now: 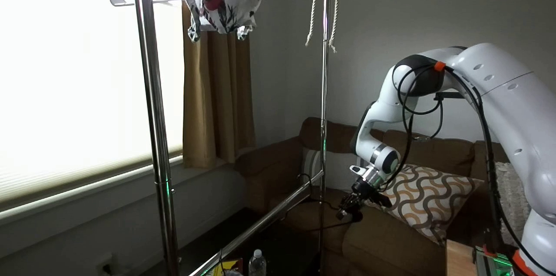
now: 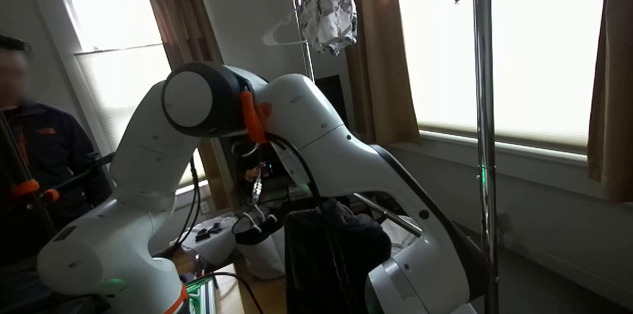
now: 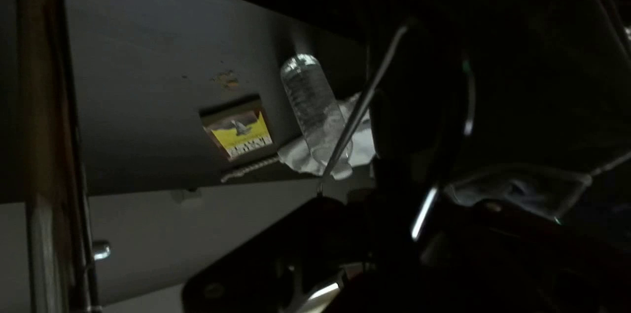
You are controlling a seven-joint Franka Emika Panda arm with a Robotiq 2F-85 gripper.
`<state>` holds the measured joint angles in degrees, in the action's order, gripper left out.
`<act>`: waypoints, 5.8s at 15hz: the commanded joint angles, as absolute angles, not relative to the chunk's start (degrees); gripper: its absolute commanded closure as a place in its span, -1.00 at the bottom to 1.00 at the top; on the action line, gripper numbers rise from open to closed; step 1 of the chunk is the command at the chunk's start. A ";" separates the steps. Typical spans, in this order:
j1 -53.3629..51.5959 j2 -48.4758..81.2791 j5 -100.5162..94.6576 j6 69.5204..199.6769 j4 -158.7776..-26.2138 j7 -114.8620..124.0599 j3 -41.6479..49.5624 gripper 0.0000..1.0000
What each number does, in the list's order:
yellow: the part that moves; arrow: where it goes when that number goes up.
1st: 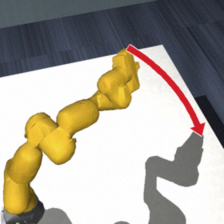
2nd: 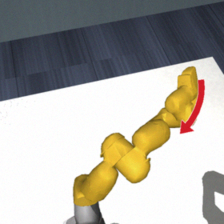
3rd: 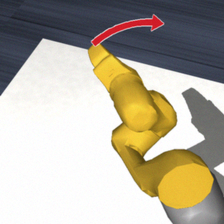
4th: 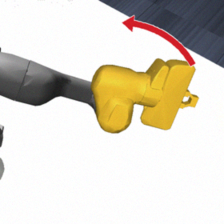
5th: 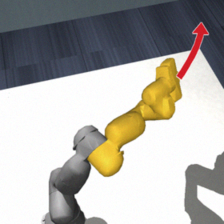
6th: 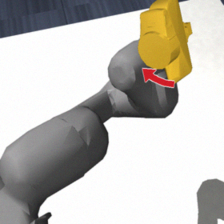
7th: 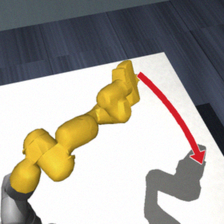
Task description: Move the black clothes hanger from the bottom rail to the top rail
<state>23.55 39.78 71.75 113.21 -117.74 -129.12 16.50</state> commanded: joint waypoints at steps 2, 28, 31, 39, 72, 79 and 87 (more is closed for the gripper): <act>28.06 35.07 70.37 100.60 -119.77 -124.26 17.51 0.97; 21.39 32.95 78.13 108.37 -132.98 -138.01 18.65 0.97; 22.36 32.61 67.70 103.58 -131.03 -132.37 20.46 0.95; 30.92 30.55 54.68 81.70 -121.42 -121.89 22.85 0.96; 28.88 0.15 77.86 94.13 -132.93 -105.37 27.55 0.96; 24.66 -2.22 96.66 106.85 -139.18 -110.10 23.72 0.96; 26.37 -12.31 97.18 103.77 -139.85 -108.44 25.26 0.96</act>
<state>25.95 -5.82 99.53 104.82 -136.12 -108.86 25.33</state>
